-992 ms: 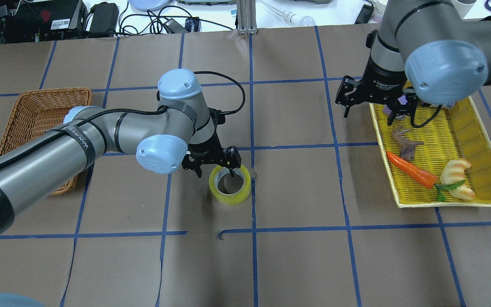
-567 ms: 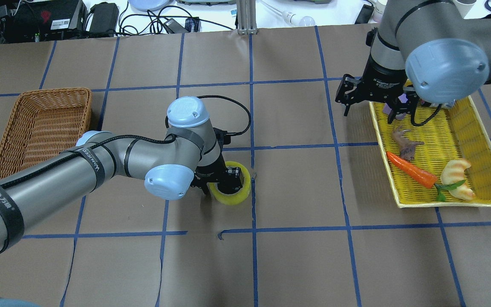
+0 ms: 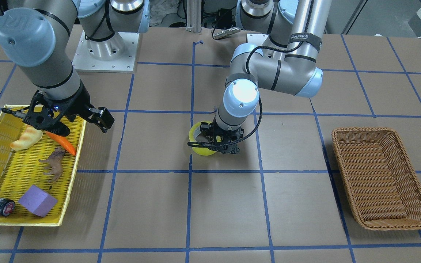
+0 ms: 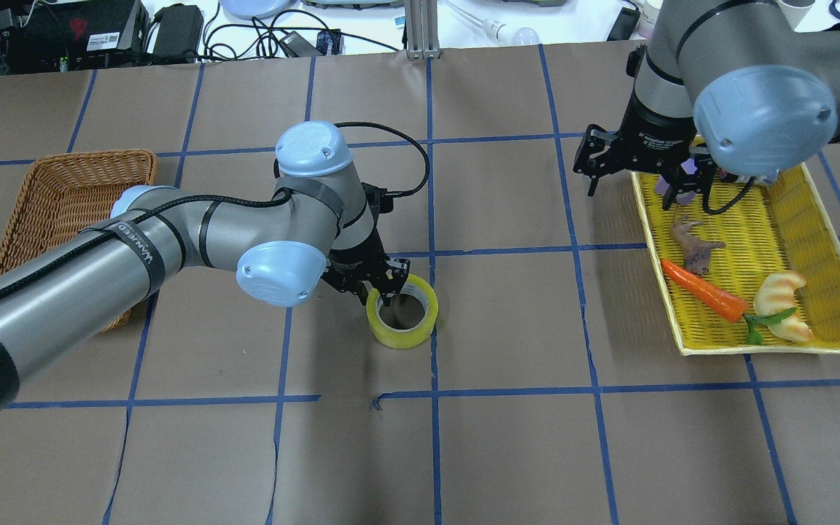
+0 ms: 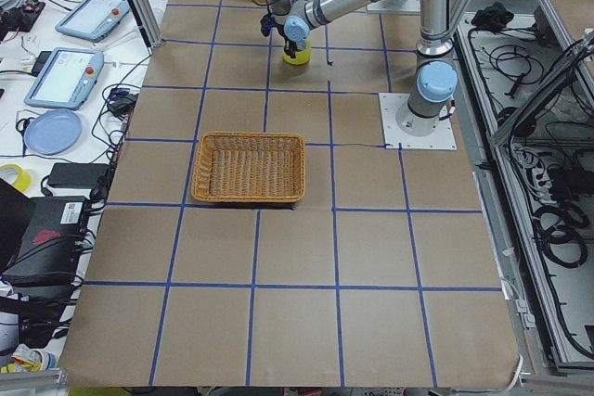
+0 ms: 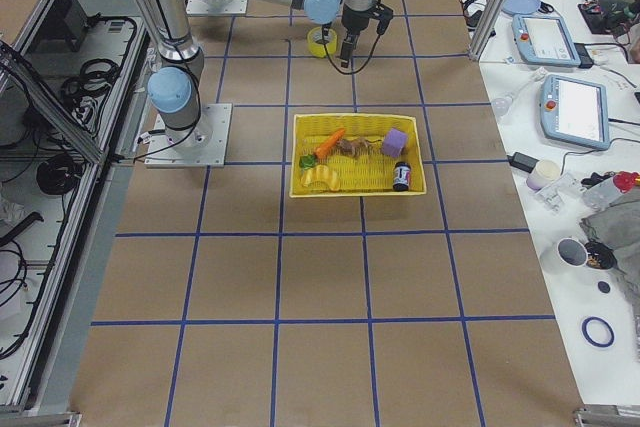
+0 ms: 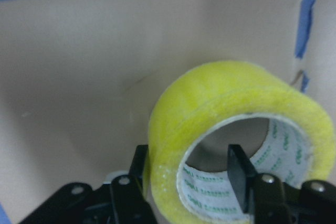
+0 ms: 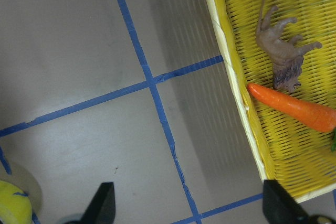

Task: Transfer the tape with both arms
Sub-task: 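Lower the left gripper onto the tape roll and grip its rim, then carry the tape roll with the left gripper into the wicker basket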

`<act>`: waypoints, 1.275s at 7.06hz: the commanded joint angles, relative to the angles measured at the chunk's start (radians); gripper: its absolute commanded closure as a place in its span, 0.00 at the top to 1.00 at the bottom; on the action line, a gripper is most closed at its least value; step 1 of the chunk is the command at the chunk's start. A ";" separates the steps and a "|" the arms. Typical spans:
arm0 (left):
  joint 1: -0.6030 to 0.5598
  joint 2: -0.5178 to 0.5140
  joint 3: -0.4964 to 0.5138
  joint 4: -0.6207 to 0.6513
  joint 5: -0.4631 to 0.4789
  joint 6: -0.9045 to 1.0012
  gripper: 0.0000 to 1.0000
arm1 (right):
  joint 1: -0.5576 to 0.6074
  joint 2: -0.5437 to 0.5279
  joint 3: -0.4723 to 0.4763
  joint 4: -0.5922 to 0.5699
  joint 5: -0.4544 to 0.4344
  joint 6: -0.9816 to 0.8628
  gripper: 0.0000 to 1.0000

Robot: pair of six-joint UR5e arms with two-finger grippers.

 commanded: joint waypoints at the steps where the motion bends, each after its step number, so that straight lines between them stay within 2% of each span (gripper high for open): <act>1: 0.000 -0.004 0.011 -0.018 -0.002 0.002 0.00 | 0.001 0.000 0.000 -0.003 -0.003 0.000 1.00; 4: 0.010 0.011 0.006 -0.023 0.006 0.033 0.00 | 0.001 0.000 0.000 -0.004 -0.006 -0.001 1.00; 8: 0.305 0.111 0.020 -0.104 0.162 0.312 0.00 | 0.001 0.000 0.008 -0.004 -0.012 0.000 1.00; 9: 0.403 0.130 0.028 -0.115 0.169 0.411 0.00 | 0.001 0.000 0.008 -0.004 -0.012 0.000 1.00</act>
